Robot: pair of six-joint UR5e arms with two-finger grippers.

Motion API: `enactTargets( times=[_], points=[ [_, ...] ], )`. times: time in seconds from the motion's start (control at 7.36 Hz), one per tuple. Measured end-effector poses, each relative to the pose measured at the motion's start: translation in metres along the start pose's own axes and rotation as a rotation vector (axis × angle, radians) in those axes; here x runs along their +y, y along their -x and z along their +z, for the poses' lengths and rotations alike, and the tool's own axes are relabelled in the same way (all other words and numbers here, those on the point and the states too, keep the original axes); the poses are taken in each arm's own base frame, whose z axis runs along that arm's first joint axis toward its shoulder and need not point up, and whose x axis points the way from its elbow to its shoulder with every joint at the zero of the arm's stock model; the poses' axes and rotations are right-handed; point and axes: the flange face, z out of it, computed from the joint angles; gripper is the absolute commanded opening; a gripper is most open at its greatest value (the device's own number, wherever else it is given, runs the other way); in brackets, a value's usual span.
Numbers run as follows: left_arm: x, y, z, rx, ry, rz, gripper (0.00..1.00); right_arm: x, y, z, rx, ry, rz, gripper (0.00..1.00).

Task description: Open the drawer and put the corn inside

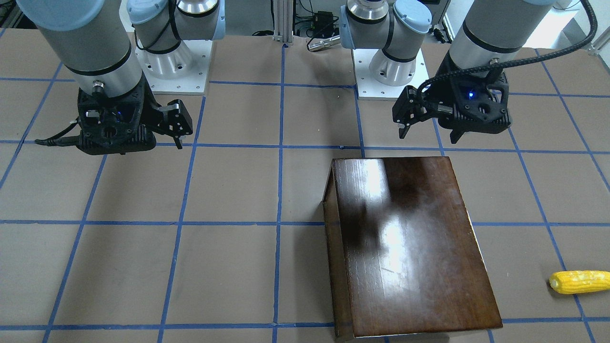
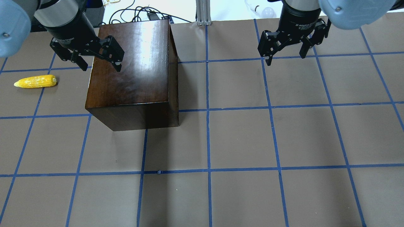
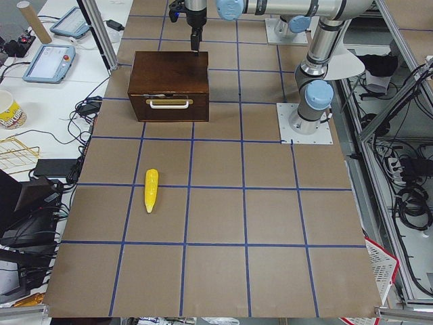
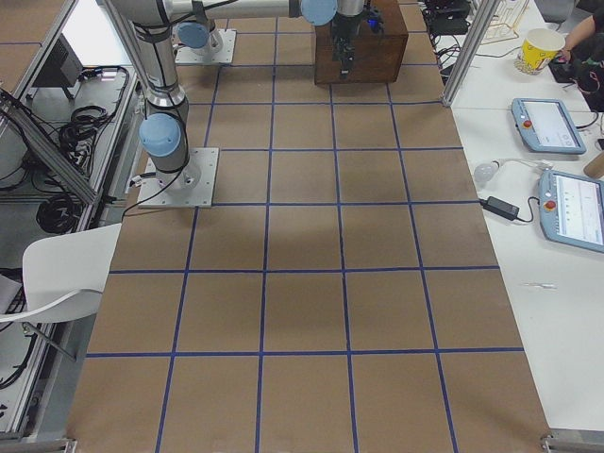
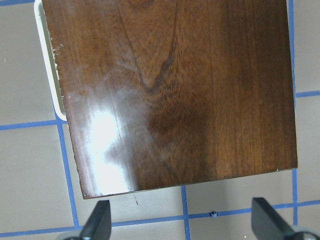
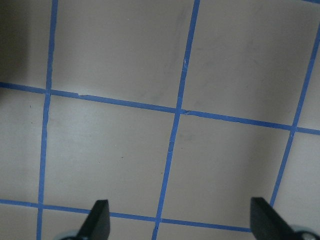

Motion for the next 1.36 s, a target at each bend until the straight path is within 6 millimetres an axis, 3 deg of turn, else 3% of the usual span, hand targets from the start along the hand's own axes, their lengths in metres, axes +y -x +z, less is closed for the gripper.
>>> enactTargets(
  times=[1.36],
  points=[
    [-0.0096, -0.0016, 0.0083, 0.002, 0.02, -0.062, 1.0, 0.0001, 0.0, 0.0001, 0.0, 0.001, 0.001, 1.0]
  ],
)
